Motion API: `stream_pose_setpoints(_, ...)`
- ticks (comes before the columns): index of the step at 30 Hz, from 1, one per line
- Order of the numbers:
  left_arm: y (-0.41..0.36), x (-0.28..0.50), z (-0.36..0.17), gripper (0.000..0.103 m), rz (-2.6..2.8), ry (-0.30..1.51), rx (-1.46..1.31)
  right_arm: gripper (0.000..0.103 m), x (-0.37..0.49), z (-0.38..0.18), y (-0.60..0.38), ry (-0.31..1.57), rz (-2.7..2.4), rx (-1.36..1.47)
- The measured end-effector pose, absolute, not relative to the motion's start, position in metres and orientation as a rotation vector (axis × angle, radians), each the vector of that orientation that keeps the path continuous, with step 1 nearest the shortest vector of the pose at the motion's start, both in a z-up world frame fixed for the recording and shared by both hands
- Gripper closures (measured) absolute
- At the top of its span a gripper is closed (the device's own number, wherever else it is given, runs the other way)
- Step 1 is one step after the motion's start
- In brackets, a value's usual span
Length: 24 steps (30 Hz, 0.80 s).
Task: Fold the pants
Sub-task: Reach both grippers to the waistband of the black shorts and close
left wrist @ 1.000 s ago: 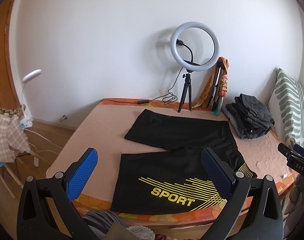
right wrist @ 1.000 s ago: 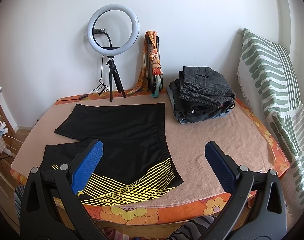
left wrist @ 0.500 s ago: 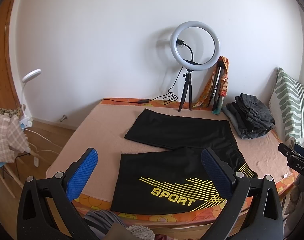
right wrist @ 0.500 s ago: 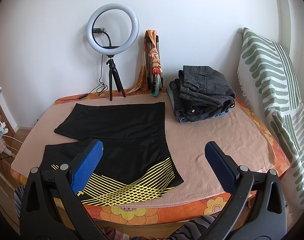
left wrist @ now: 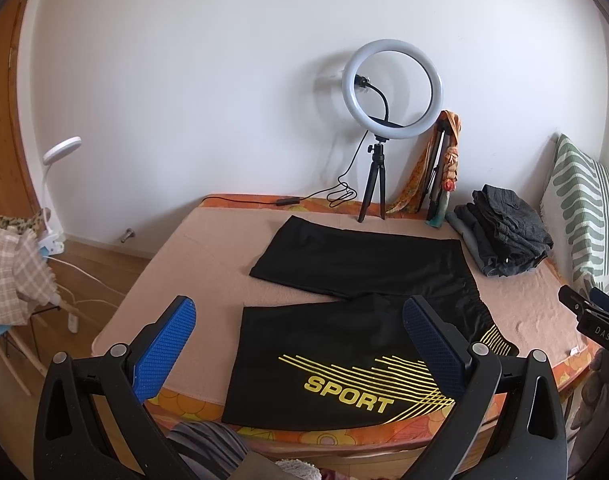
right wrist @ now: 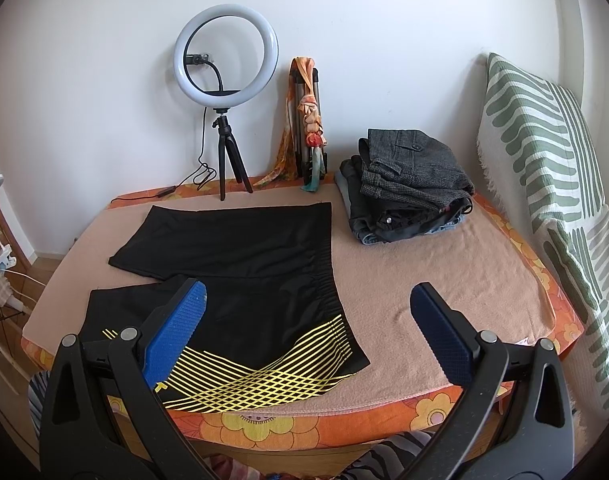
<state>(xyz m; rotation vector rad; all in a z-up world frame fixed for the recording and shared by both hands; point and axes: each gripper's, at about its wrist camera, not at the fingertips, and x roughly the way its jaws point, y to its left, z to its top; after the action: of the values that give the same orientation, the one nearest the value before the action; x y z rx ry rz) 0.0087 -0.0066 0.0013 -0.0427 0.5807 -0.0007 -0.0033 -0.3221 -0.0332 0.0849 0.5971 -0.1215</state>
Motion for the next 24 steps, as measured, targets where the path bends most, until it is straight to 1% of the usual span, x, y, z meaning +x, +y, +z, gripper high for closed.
stream_pose_setpoints(11, 0.005, 0.028, -0.01, 0.0, 0.023, 0.606, -0.042, 0.0, 0.009, -0.045, -0.325, 0.609, -0.123, 0.082)
stream_pose_setpoints(16, 0.023, 0.05, -0.027, 0.0, 0.007, 0.672, -0.073, 0.0, 0.024, -0.051, -0.325, 0.626, -0.108, 0.084)
stream_pose_setpoints(19, 0.031, 0.064, -0.039, 0.001, -0.006, 0.694, -0.04, 0.0, 0.037, -0.053, -0.324, 0.638, -0.08, 0.072)
stream_pose_setpoints(20, 0.035, 0.068, -0.042, 0.002, -0.025, 0.689, -0.028, 0.0, 0.042, -0.055, -0.323, 0.645, -0.073, 0.055)
stream_pose_setpoints(21, 0.038, 0.071, -0.044, 0.007, -0.051, 0.685, -0.022, 0.0, 0.046, -0.055, -0.324, 0.647, -0.068, 0.046)
stream_pose_setpoints(22, 0.042, 0.075, -0.045, 0.009, -0.07, 0.688, -0.02, 0.0, 0.05, -0.055, -0.325, 0.647, -0.058, 0.035)
stream_pose_setpoints(24, 0.049, 0.081, -0.049, 0.011, -0.111, 0.691, -0.008, 0.0, 0.058, -0.055, -0.327, 0.656, -0.026, 0.021)
